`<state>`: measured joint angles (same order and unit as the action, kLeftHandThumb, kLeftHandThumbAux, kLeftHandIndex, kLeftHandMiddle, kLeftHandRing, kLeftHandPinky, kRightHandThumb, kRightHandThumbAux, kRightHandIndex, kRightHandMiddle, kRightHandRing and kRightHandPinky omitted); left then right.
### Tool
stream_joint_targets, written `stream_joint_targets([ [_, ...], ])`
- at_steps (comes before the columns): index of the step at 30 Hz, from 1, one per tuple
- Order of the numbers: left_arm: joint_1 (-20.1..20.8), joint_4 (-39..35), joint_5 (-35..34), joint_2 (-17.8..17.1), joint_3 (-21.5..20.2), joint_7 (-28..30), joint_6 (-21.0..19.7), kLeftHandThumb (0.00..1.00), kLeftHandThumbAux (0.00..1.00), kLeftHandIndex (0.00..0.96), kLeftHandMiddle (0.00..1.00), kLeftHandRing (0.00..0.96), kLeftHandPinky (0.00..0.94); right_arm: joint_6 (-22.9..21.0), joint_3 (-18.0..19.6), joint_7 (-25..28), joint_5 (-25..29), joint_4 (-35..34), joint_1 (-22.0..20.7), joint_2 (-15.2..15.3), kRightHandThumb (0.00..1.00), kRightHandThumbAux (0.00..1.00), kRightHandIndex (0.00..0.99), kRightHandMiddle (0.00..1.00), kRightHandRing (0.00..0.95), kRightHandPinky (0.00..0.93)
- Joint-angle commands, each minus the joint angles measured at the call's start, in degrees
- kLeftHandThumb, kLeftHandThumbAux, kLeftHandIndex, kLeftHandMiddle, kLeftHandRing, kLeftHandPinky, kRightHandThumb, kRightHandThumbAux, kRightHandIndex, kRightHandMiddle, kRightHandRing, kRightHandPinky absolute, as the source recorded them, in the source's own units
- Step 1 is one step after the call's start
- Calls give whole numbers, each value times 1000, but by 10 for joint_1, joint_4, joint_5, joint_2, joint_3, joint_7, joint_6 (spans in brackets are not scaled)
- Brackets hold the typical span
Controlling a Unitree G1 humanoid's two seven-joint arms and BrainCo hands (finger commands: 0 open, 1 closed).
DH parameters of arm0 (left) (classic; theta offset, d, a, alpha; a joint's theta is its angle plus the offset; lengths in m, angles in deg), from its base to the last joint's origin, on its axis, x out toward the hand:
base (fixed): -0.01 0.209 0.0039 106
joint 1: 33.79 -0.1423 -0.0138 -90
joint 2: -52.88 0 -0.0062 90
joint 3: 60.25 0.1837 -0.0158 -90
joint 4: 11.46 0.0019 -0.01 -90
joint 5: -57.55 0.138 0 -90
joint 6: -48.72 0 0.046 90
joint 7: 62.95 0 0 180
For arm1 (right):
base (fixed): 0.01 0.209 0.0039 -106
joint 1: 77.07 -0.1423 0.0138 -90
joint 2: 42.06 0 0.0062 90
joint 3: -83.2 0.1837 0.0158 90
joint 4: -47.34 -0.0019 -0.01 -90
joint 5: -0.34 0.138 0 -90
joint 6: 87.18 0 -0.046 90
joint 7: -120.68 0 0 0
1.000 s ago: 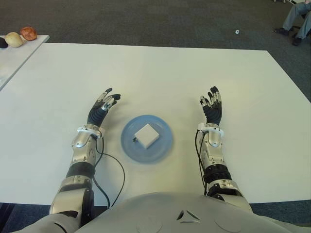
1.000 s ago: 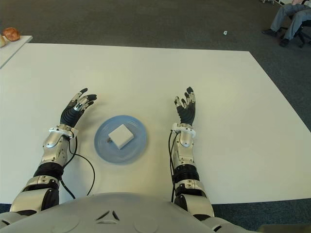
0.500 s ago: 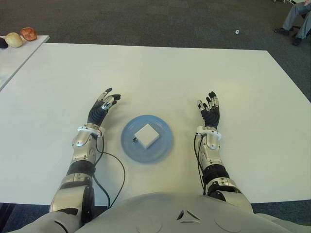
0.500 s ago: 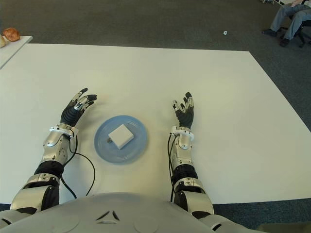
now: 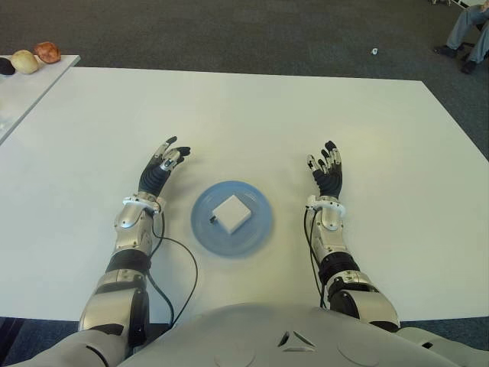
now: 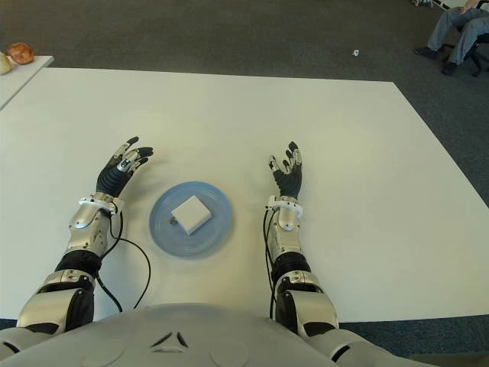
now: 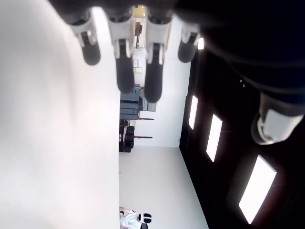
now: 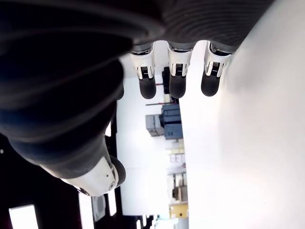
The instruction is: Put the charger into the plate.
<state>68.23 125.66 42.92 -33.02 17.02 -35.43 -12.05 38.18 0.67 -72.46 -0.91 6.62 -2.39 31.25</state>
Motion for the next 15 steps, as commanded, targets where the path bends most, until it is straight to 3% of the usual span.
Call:
stream_joint_targets([
  [1, 4, 7, 5, 6, 0, -3, 7, 0, 452, 90, 268, 215, 91, -12, -10, 9, -12, 36, 16, 5, 0, 817, 99, 114, 81, 90],
  [11, 5, 9, 4, 10, 1, -4, 9, 0, 452, 89, 266, 214, 99, -54, -38, 42, -29, 37, 16, 25, 0, 849, 78, 80, 62, 94],
  [15, 4, 10, 3, 12, 1, -1, 10, 0, 453, 84, 257, 208, 102, -100, -56, 77, -36, 20, 20, 38, 3, 844, 64, 57, 43, 77],
])
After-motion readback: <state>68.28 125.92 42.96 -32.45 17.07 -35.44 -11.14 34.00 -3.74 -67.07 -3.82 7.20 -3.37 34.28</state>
